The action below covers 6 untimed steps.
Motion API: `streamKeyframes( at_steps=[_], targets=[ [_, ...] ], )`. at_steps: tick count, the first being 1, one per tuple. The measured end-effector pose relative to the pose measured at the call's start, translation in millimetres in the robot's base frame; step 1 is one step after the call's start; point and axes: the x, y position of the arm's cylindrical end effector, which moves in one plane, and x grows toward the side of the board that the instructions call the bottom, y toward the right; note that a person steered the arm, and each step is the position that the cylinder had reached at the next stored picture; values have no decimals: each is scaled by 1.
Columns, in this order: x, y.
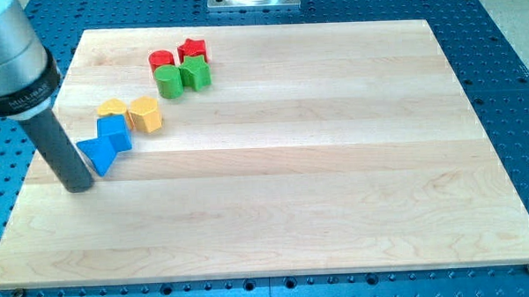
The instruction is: Push triangle into cube
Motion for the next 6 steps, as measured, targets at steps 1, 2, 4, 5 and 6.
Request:
streamKeyframes(
  at_steps=[1, 2, 4, 5, 6],
  targets=[
    [-8, 52],
    [-19, 33],
    [-21, -30],
    [-9, -51],
    [-48, -54]
  ],
)
